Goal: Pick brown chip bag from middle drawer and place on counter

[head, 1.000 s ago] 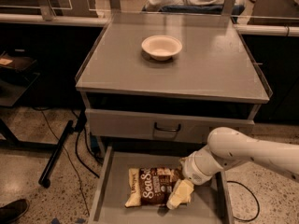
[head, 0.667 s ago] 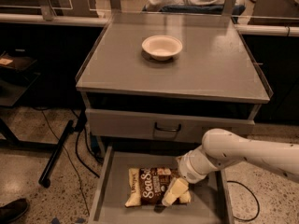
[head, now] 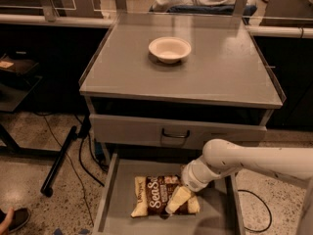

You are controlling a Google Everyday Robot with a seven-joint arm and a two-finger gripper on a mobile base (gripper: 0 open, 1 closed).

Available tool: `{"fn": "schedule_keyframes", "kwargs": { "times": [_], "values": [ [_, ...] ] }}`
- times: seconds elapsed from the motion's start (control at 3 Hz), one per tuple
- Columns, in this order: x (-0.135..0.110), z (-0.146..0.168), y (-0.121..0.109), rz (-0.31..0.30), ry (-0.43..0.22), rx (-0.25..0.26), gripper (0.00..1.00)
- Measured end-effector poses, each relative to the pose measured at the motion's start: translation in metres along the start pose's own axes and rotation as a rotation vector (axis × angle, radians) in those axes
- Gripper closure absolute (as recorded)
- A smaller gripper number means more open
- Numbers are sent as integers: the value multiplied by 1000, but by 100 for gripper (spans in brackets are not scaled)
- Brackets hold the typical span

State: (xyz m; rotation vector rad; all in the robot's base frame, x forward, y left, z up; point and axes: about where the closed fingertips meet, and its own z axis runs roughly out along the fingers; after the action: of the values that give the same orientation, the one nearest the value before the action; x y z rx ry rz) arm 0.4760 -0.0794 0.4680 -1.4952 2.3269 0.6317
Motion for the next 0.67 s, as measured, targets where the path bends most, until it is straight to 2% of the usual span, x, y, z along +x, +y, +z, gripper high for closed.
{"fn": "schedule_keyframes", "kwargs": {
  "times": [0.67],
  "values": [
    [51, 40, -25, 60, 43, -20, 0]
  ]
}}
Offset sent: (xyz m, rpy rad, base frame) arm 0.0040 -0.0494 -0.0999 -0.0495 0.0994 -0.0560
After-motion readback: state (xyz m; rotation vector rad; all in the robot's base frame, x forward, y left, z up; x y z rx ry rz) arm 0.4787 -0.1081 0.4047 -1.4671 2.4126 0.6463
